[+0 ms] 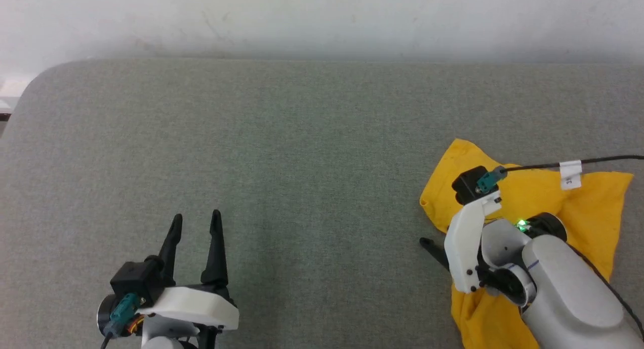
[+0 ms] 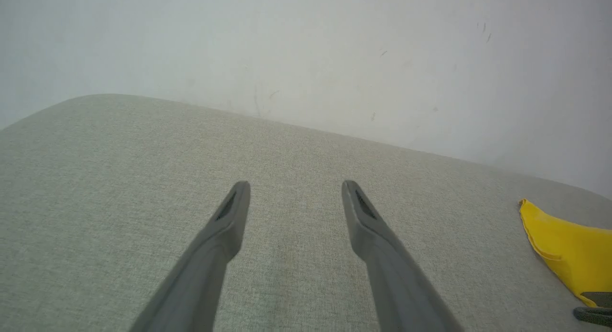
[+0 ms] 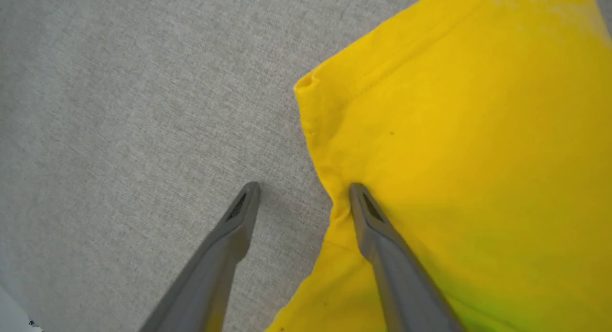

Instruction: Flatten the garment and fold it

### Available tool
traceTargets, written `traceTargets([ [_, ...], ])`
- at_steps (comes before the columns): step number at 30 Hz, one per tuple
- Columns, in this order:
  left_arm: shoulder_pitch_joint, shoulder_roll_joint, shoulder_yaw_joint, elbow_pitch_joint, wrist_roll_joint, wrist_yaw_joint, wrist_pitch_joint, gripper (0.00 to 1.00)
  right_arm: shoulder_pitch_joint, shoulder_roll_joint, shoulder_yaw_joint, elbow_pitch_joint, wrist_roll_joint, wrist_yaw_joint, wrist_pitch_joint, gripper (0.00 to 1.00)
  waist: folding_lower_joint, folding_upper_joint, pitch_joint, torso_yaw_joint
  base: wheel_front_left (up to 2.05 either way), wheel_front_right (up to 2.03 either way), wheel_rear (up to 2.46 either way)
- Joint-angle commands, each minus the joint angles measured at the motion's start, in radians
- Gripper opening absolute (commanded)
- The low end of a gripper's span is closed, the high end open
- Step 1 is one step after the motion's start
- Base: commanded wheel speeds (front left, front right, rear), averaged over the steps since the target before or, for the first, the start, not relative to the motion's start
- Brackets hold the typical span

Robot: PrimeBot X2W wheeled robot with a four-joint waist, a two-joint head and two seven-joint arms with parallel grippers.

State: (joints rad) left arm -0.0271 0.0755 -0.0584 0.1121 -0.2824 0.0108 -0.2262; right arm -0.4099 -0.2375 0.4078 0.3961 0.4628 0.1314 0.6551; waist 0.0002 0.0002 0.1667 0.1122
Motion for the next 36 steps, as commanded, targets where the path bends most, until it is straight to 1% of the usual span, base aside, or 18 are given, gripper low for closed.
traceTargets([
  [1, -0.016, -0.002, -0.003, 0.008, -0.003, 0.003, -0.009, 1.00, -0.015, -0.002, 0.019, 0.044, 0.021, -0.001, 0.021, 1.00, -0.0002, -0.0002, 0.003, 0.015, 0.00, 0.00, 0.00],
  [2, -0.016, -0.002, -0.004, 0.012, -0.004, 0.004, -0.011, 1.00, -0.020, -0.002, 0.029, 0.063, 0.030, -0.001, 0.026, 0.95, -0.0002, -0.0002, 0.001, 0.016, 0.00, 0.00, 0.00],
  [3, -0.016, -0.003, -0.005, 0.015, -0.005, 0.005, -0.012, 1.00, -0.025, -0.002, 0.039, 0.077, 0.037, -0.001, 0.025, 0.37, -0.0002, -0.0002, -0.001, 0.016, 0.00, 0.00, 0.00],
  [4, -0.016, -0.003, -0.005, 0.017, -0.006, 0.006, -0.013, 1.00, -0.027, -0.001, 0.047, 0.088, 0.045, -0.001, 0.020, 0.00, -0.0002, -0.0002, -0.002, 0.016, 0.00, 0.00, 0.00],
  [6, -0.014, -0.003, -0.004, 0.019, -0.008, 0.008, -0.016, 1.00, -0.036, 0.001, 0.062, 0.092, 0.054, -0.001, -0.016, 0.00, -0.0002, -0.0002, -0.005, 0.012, 0.00, 0.00, 0.00],
  [10, -0.011, 0.000, -0.003, 0.022, -0.009, 0.010, -0.018, 1.00, -0.062, 0.013, 0.088, 0.062, 0.041, -0.001, -0.166, 0.00, -0.0002, -0.0002, -0.011, 0.000, 0.00, 0.00, 0.00],
  [12, -0.010, 0.003, -0.003, 0.023, -0.010, 0.010, -0.019, 1.00, -0.069, 0.026, 0.113, 0.034, 0.038, -0.001, -0.233, 0.00, -0.0002, -0.0002, -0.016, -0.004, 0.00, 0.00, 0.00],
  [14, -0.009, 0.005, -0.004, 0.024, -0.009, 0.012, -0.019, 1.00, -0.068, 0.039, 0.161, -0.009, 0.044, -0.001, -0.278, 0.00, -0.0002, -0.0002, -0.021, -0.008, 0.00, 0.00, 0.00],
  [17, -0.003, 0.009, -0.005, 0.023, -0.010, 0.014, -0.020, 1.00, -0.042, 0.053, 0.275, -0.101, 0.089, -0.001, -0.297, 0.00, -0.0002, -0.0002, -0.027, -0.012, 0.00, 0.00, 0.00],
  [19, 0.002, 0.011, -0.005, 0.021, -0.010, 0.016, -0.020, 1.00, -0.012, 0.045, 0.344, -0.148, 0.120, -0.001, -0.291, 0.00, -0.0002, -0.0002, -0.030, -0.014, 0.00, 0.00, 0.00],
  [22, 0.006, 0.011, -0.008, 0.020, -0.011, 0.020, -0.018, 1.00, 0.038, 0.023, 0.393, -0.168, 0.149, -0.001, -0.284, 0.00, -0.0002, -0.0002, -0.032, -0.017, 0.00, 0.00, 0.00],
  [23, 0.007, 0.011, -0.010, 0.020, -0.012, 0.020, -0.017, 1.00, 0.049, 0.016, 0.399, -0.168, 0.149, -0.001, -0.297, 0.16, -0.0002, -0.0002, -0.032, -0.017, 0.00, 0.00, 0.00],
  [24, 0.007, 0.011, -0.011, 0.020, -0.013, 0.020, -0.016, 1.00, 0.061, 0.013, 0.397, -0.170, 0.149, -0.001, -0.319, 0.78, -0.0002, -0.0002, -0.032, -0.017, 0.00, 0.00, 0.00],
  [25, 0.008, 0.011, -0.012, 0.020, -0.013, 0.021, -0.015, 1.00, 0.072, 0.013, 0.389, -0.175, 0.149, -0.001, -0.351, 1.00, -0.0002, -0.0002, -0.032, -0.018, 0.00, 0.00, 0.00],
  [28, 0.012, 0.016, -0.010, 0.023, -0.015, 0.024, -0.011, 1.00, 0.108, 0.020, 0.342, -0.201, 0.128, -0.001, -0.472, 1.00, -0.0002, -0.0002, -0.036, -0.024, 0.00, 0.00, 0.00],
  [31, 0.023, 0.023, -0.008, 0.026, -0.016, 0.030, -0.006, 1.00, 0.157, 0.035, 0.266, -0.240, 0.094, -0.001, -0.590, 1.00, -0.0002, -0.0002, -0.050, -0.034, 0.00, 0.00, 0.00],
  [34, 0.029, 0.032, -0.009, 0.026, -0.014, 0.033, 0.007, 1.00, 0.212, 0.046, 0.170, -0.281, 0.048, -0.001, -0.668, 1.00, -0.0002, -0.0002, -0.067, -0.046, 0.00, 0.00, 0.00],
  [36, 0.030, 0.038, -0.013, 0.025, -0.012, 0.033, 0.018, 1.00, 0.252, 0.057, 0.088, -0.305, 0.011, -0.001, -0.699, 1.00, -0.0002, -0.0002, -0.078, -0.055, 0.00, 0.00, 0.00],
])
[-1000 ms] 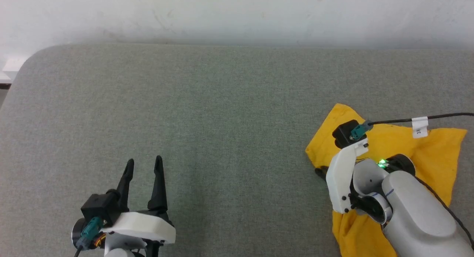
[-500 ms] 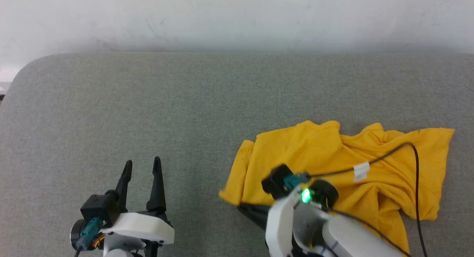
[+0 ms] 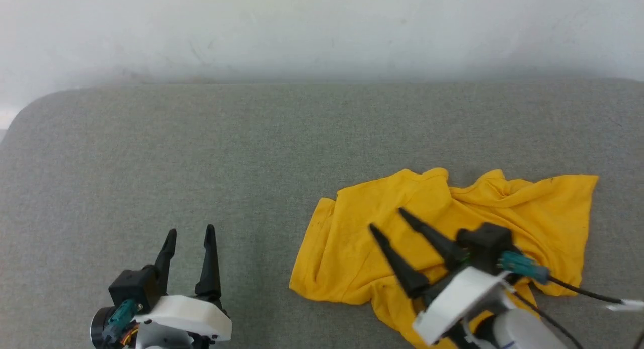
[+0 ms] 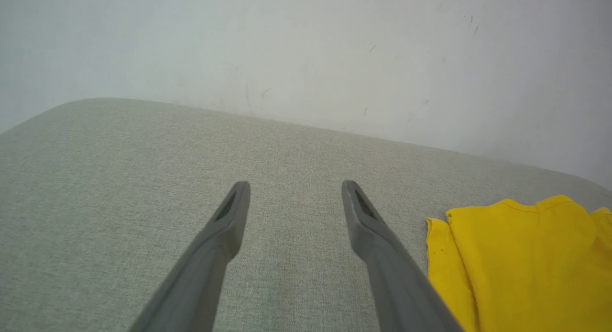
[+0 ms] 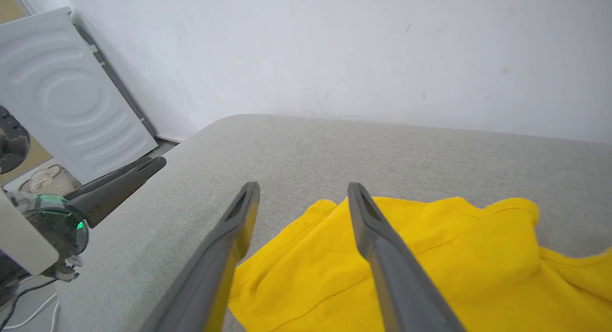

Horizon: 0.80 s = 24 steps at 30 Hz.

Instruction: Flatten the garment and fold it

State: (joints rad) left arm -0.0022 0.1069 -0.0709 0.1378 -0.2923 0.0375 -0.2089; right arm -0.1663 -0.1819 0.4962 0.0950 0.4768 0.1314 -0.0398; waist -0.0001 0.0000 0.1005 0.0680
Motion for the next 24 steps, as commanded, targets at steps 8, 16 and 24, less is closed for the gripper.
traceTargets([
  [8, -0.076, 0.027, -0.069, 0.017, 0.017, -0.034, 0.098, 1.00, 0.162, 0.068, -0.303, -0.143, -0.146, -0.001, -0.018, 1.00, 0.0001, 0.0000, -0.010, -0.049, 0.00, 0.00, 0.00],
  [16, -0.292, 0.040, -0.192, 0.177, 0.044, -0.118, 0.304, 1.00, 0.224, 0.109, -0.408, -0.239, -0.191, -0.001, 0.032, 1.00, 0.0001, 0.0000, 0.050, -0.113, 0.00, 0.00, 0.00],
  [24, -0.454, 0.070, -0.333, 0.407, 0.054, -0.162, 0.534, 1.00, 0.220, 0.126, -0.395, -0.240, -0.183, -0.001, 0.033, 1.00, 0.0001, 0.0000, 0.089, -0.171, 0.00, 0.00, 0.00],
])
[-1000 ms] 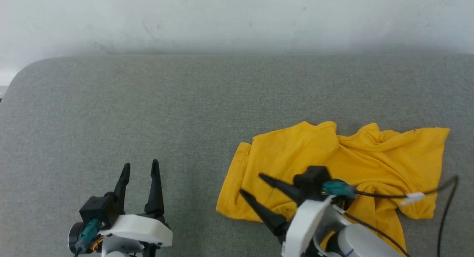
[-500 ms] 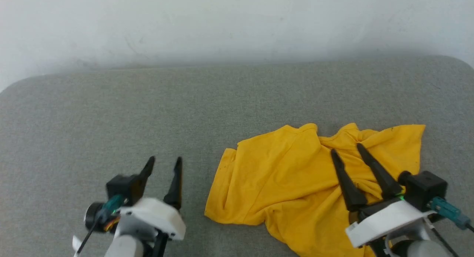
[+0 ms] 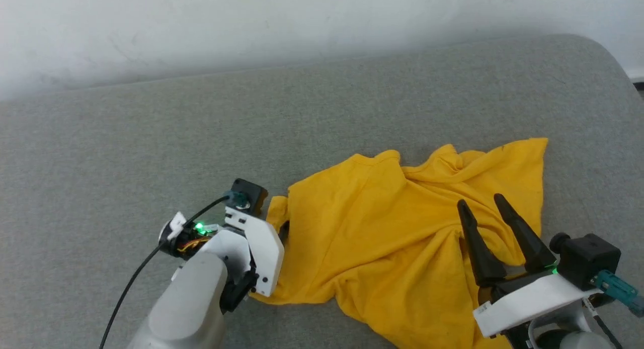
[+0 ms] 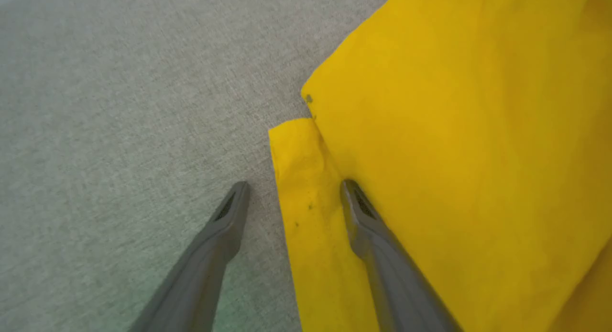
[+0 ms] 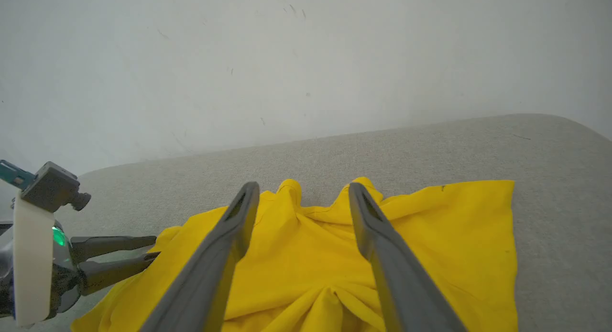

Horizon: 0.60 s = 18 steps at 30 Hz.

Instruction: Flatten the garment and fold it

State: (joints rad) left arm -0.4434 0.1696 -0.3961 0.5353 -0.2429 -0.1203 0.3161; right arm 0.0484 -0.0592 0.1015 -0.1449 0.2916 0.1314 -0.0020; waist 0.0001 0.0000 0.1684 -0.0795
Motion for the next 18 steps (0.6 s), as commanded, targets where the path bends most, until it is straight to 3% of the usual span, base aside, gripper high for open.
traceTargets([
  [1, -0.026, 0.013, -0.029, 0.035, 0.007, -0.006, 0.041, 1.00, 0.004, 0.004, 0.000, 0.003, 0.004, -0.001, -0.005, 1.00, -0.0001, 0.0000, 0.023, -0.028, 0.00, 0.00, 0.00],
  [5, -0.048, 0.014, -0.091, 0.096, -0.013, -0.009, 0.148, 1.00, 0.003, 0.006, -0.003, 0.013, 0.009, -0.001, -0.007, 1.00, -0.0001, 0.0000, 0.027, -0.034, 0.00, 0.00, 0.00],
  [6, -0.050, 0.013, -0.120, 0.104, -0.029, -0.009, 0.177, 0.75, 0.002, 0.007, -0.004, 0.017, 0.010, -0.001, -0.007, 1.00, -0.0001, 0.0000, 0.027, -0.035, 0.00, 0.00, 0.00],
  [8, -0.056, 0.023, -0.164, 0.096, -0.064, -0.010, 0.197, 0.00, 0.000, 0.007, -0.005, 0.021, 0.012, -0.001, -0.009, 1.00, -0.0001, 0.0000, 0.027, -0.036, 0.00, 0.00, 0.00],
  [12, -0.050, 0.066, -0.125, 0.053, -0.128, -0.007, 0.134, 0.00, 0.002, 0.008, -0.012, 0.028, 0.012, -0.001, -0.014, 1.00, -0.0001, 0.0000, 0.017, -0.031, 0.00, 0.00, 0.00],
  [18, 0.050, 0.157, 0.020, -0.108, -0.192, 0.090, 0.019, 0.00, 0.028, 0.009, -0.046, 0.030, 0.018, -0.001, -0.014, 1.00, -0.0001, 0.0000, -0.006, -0.001, 0.00, 0.00, 0.00],
])
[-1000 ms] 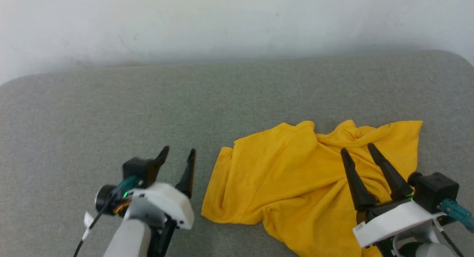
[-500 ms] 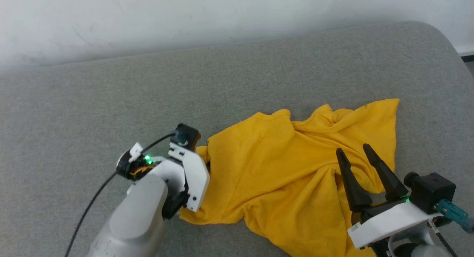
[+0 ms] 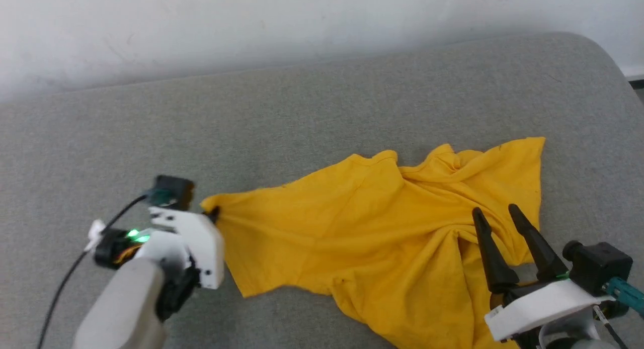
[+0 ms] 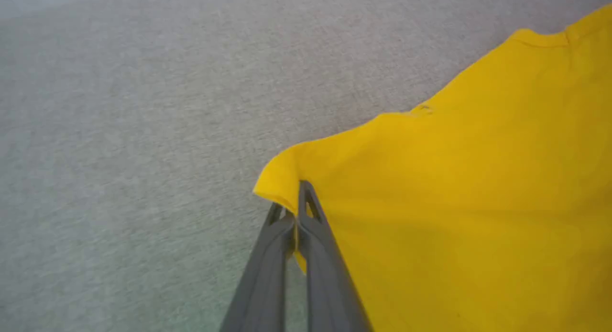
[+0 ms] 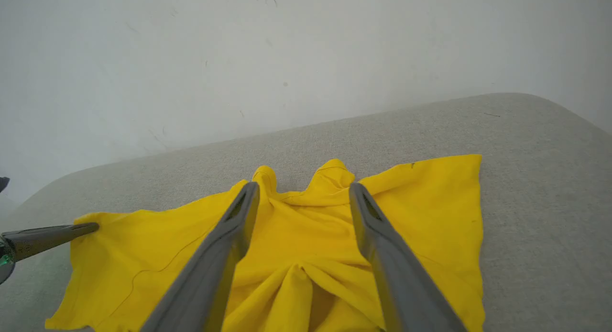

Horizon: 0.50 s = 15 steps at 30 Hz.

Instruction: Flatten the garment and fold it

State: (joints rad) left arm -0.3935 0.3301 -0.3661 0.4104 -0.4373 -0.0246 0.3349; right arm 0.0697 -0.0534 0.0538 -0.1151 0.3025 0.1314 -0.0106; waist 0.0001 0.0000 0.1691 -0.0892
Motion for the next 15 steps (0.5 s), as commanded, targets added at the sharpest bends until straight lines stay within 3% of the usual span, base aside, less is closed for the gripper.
traceTargets([
  [1, 0.027, 0.012, 0.014, -0.018, -0.008, 0.013, -0.009, 0.00, 0.011, 0.003, -0.004, -0.001, 0.007, -0.001, -0.005, 1.00, -0.0001, 0.0000, -0.009, 0.015, 0.00, 0.00, 0.00],
  [7, 0.238, 0.081, 0.148, -0.218, -0.073, 0.136, -0.016, 0.00, 0.024, 0.003, -0.036, -0.016, 0.006, -0.001, 0.007, 1.00, -0.0001, 0.0000, -0.018, 0.048, 0.00, 0.00, 0.00],
  [12, 0.428, 0.085, 0.228, -0.321, -0.127, 0.230, 0.003, 0.00, 0.028, 0.003, -0.044, -0.034, 0.002, -0.001, 0.018, 1.00, -0.0001, 0.0000, -0.024, 0.059, 0.00, 0.00, 0.00],
  [15, 0.510, 0.068, 0.254, -0.347, -0.157, 0.264, 0.010, 0.00, 0.030, 0.003, -0.047, -0.037, 0.000, -0.001, 0.023, 1.00, -0.0001, 0.0000, -0.027, 0.063, 0.00, 0.00, 0.00],
])
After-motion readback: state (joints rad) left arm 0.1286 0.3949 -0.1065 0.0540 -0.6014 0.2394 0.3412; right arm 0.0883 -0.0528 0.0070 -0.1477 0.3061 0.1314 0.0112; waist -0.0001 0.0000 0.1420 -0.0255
